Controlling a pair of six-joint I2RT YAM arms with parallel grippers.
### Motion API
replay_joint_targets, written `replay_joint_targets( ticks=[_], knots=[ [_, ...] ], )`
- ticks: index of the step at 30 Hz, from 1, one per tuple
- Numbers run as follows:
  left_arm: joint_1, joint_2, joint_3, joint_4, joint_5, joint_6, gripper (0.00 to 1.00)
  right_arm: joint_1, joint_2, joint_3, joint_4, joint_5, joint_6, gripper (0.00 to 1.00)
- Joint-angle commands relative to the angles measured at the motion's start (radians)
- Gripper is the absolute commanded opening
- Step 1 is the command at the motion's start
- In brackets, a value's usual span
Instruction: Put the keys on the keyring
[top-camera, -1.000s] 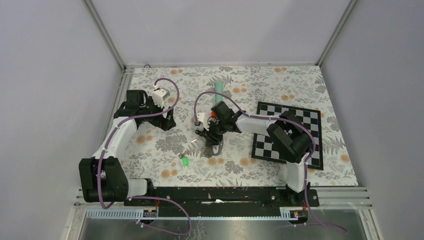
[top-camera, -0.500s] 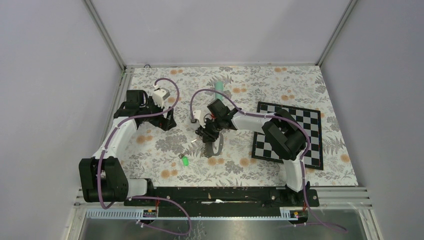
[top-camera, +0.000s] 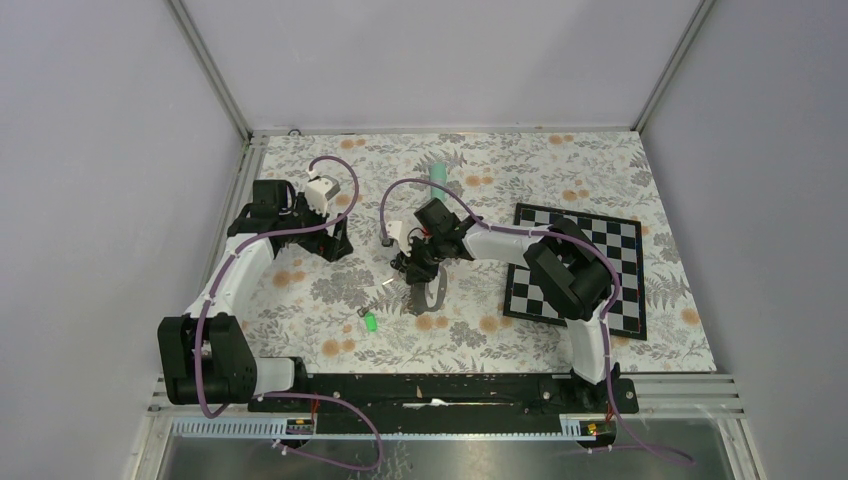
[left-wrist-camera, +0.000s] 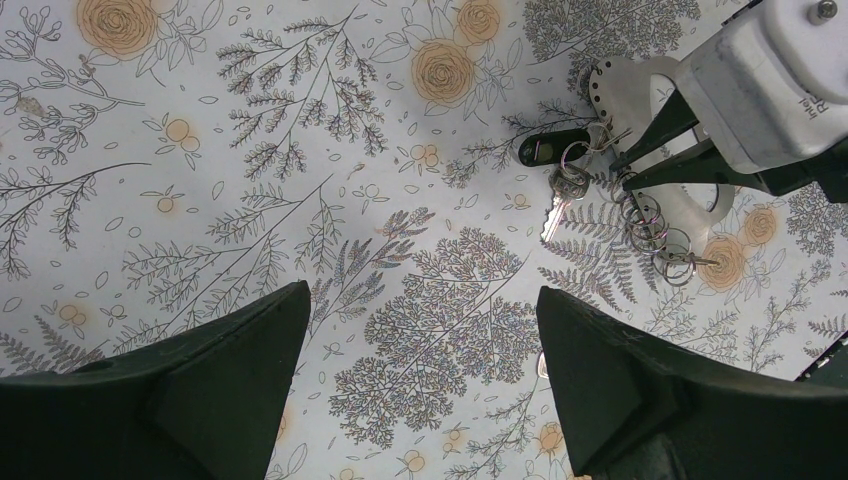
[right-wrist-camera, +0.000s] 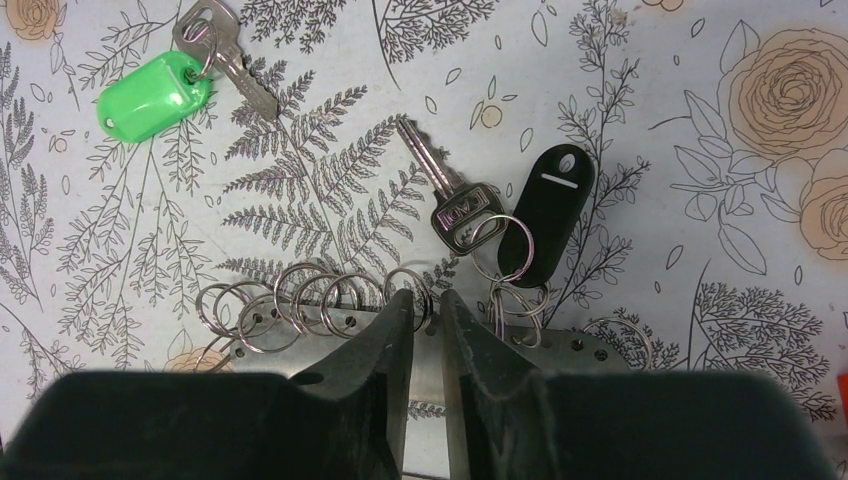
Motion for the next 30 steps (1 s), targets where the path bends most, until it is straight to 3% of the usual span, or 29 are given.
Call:
replay_joint_targets(
  ticks=[1,20,30],
  knots=[
    [0.006,-0.014,0.014,0.025,0.038,0.008,0.93,0.009,0.003,-0.002,0.005,-0.009,0.008,0.22],
    [0.006,0.024,0.035,0.007,0.098,0.063,0.92,0.009,-0.061,0.007,-0.033,-0.013,-0.008,0.0],
    [-0.008,0.102,0.093,-0.009,0.349,0.123,0.7,-0.021,-0.189,-0.011,-0.073,-0.069,-0.02,0.0]
  ],
)
